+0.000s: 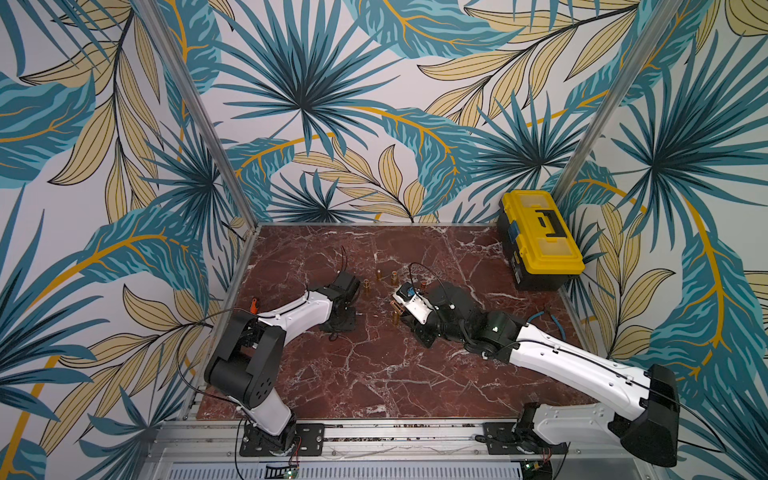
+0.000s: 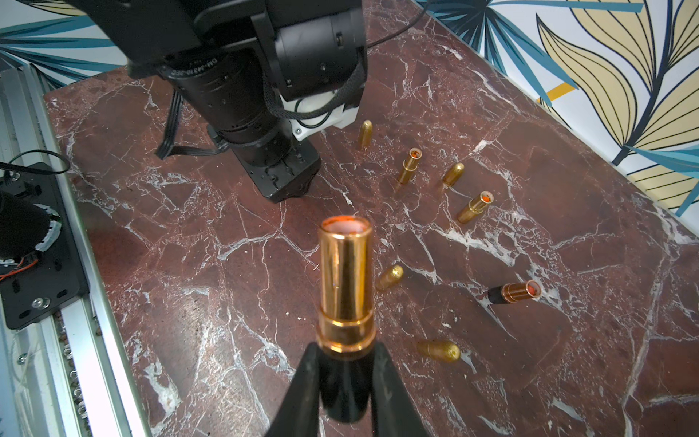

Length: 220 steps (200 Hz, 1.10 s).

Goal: Open the lipstick cap
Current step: Place the cover at the center of the board, then place the lipstick at the center of the board.

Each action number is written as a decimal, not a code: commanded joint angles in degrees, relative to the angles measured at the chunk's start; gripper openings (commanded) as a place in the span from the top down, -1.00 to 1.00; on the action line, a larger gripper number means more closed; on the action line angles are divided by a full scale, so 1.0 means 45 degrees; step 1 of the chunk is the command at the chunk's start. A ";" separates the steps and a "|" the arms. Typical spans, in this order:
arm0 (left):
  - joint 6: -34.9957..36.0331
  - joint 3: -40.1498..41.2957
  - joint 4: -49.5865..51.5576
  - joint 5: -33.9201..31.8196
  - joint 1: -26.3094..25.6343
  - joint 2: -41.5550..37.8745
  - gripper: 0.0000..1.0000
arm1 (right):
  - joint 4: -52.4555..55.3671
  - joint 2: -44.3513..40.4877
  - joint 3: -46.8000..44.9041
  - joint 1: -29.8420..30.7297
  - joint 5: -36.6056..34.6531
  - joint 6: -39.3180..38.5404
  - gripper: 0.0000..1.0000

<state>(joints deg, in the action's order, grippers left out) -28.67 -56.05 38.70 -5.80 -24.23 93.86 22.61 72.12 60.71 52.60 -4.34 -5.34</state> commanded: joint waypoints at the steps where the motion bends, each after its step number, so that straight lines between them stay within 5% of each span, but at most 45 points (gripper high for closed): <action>1: -0.0041 0.0035 -0.0104 -0.0024 -0.0032 -0.0349 0.05 | 0.0244 0.0068 -0.0152 0.0062 -0.0197 0.0177 0.85; 94: -0.0485 -0.0933 0.0709 0.1201 -0.0024 -0.3037 -0.12 | -0.0230 0.0184 -0.0248 0.0050 -0.0109 0.0254 0.85; 188: -0.1217 -0.3476 0.1811 0.7386 -0.0046 -0.4804 -0.25 | -0.1184 0.1177 -0.0240 0.0055 -0.0048 -0.0021 0.86; 220: -0.1300 -0.3425 0.1811 0.8069 -0.0122 -0.4621 -0.25 | -0.1394 0.1342 -0.0040 0.0060 0.0399 0.0104 0.86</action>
<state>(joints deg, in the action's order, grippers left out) -33.76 -70.83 45.82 24.97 -24.45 72.73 18.74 77.60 60.10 52.60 -4.45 -5.17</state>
